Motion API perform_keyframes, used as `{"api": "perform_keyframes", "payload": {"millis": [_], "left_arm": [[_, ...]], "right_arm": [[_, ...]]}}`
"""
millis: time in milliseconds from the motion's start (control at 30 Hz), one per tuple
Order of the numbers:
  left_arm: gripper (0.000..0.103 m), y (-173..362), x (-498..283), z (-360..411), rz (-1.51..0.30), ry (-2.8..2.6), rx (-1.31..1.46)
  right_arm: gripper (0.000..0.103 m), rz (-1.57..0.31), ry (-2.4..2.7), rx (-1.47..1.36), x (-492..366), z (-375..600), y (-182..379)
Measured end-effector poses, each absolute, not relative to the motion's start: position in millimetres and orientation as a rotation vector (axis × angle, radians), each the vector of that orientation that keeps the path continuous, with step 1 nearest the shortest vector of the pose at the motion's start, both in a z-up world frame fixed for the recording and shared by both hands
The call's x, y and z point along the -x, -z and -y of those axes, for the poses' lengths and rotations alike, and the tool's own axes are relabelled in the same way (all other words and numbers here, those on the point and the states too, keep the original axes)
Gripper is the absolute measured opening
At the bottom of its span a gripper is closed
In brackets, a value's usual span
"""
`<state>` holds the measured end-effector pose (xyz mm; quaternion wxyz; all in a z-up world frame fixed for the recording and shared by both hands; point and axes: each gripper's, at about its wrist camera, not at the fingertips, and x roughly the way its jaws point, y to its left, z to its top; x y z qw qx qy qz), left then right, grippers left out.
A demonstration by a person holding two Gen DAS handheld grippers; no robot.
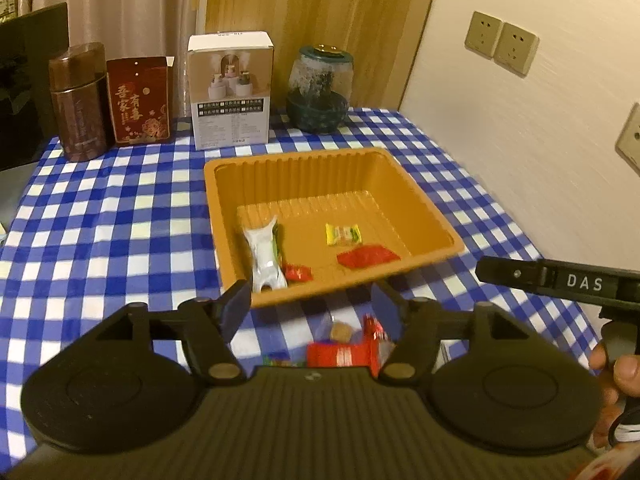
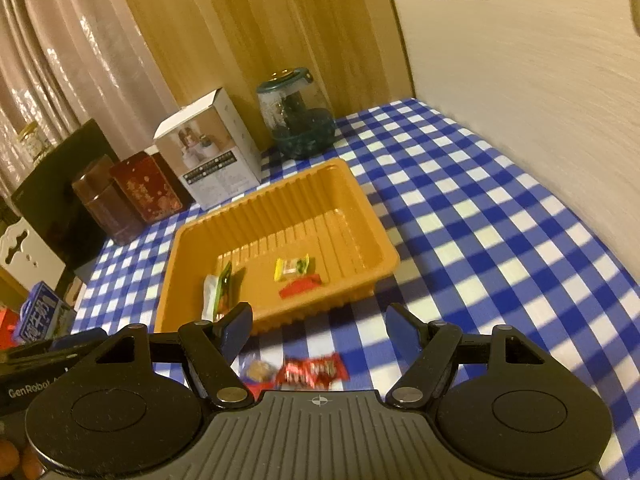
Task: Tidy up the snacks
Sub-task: 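Withdraw both open tools from the tray toward the remaining snacks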
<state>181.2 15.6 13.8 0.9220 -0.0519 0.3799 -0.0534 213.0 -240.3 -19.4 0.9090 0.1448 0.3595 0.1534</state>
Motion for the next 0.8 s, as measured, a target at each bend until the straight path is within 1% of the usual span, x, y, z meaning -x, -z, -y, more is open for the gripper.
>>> {"api": "perform_keyframes", "payload": {"millis": [67,100,133,300,500,800], "left_arm": [[0.067,-16,-170,-14,-0.782,0.114,0.092],[0.071,-16,-164,-14,-0.783,0.112,0.086],[0.073,-16,-158,-14,-0.784,0.110,0.081],[0.078,-14,-131,-12,-0.808,0.108,0.064],[0.082,-8,-102,-11,-0.850,0.103,0.063],[0.084,1,-77,-12,-0.883,0.092,0.049]], "right_arm": [[0.073,-0.742,-0.314,-0.289,-201,241,19],[0.073,-0.744,-0.313,-0.288,-194,242,19],[0.073,-0.746,-0.312,-0.290,-188,243,19],[0.073,-0.765,-0.305,-0.290,-160,248,21],[0.073,-0.786,-0.307,-0.227,-133,246,19],[0.073,-0.814,-0.311,-0.176,-106,246,26]]}}
